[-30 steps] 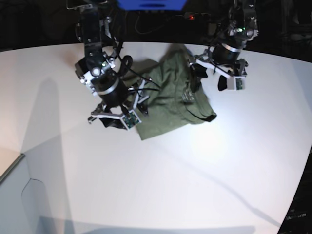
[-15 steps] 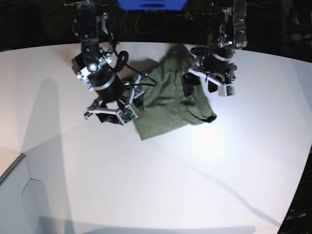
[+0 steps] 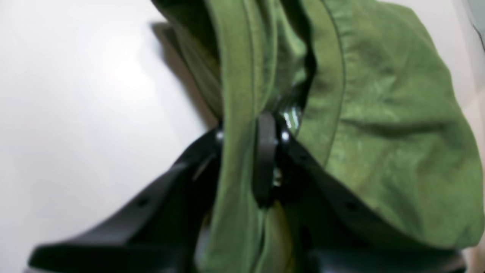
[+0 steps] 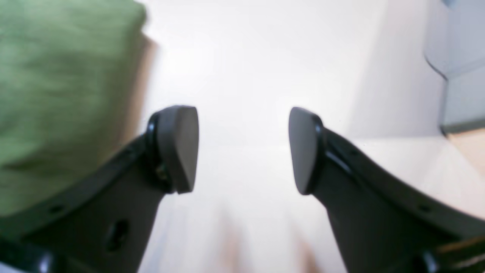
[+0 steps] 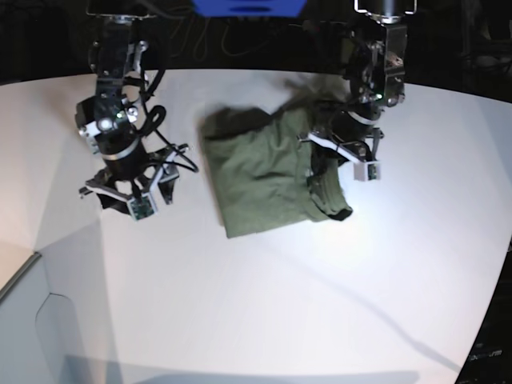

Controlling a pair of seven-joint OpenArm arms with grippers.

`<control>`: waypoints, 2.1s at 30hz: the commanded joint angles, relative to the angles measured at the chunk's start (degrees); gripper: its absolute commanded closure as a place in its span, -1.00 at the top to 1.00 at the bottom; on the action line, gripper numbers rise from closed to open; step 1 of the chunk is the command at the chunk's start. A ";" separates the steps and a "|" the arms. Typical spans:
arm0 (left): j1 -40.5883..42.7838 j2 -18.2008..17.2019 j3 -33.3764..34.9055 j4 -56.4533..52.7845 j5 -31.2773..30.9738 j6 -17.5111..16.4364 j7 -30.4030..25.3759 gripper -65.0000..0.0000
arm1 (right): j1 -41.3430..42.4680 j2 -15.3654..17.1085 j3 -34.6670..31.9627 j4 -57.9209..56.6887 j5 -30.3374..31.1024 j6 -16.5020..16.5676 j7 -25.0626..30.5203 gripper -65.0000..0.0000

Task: Layout the t-shirt on the table in an organized manner, then fold the t-shirt properly
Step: 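Grasp the folded stack's edges with both grippers and square it, then push the folded shirt along the table with the left gripper toward the right gripper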

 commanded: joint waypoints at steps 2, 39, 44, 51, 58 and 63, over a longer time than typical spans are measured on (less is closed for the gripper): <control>-1.92 -2.85 3.46 -0.95 1.05 1.35 2.28 -0.99 | 1.88 0.00 2.33 1.24 0.35 -0.45 1.40 0.15; -41.84 6.73 50.49 -31.90 46.15 -23.22 -8.62 -0.99 | 3.73 -1.93 19.21 1.15 0.35 -0.45 1.40 0.14; -40.96 9.02 50.49 -31.90 49.58 -23.22 -8.80 -0.98 | 3.20 -2.02 19.65 1.15 0.35 -0.45 1.31 0.14; -41.05 9.27 50.40 -31.37 55.82 -23.22 -8.54 -0.97 | 2.32 -2.02 19.65 1.24 0.35 -0.45 1.40 0.14; -40.69 8.23 49.87 -26.45 55.56 -23.22 -8.45 0.00 | 1.53 -2.02 19.65 1.24 0.35 -0.45 1.40 0.14; -40.17 6.65 49.87 -22.58 55.47 -23.22 -8.45 0.48 | 1.36 -2.02 19.65 1.41 0.35 -0.45 1.40 0.14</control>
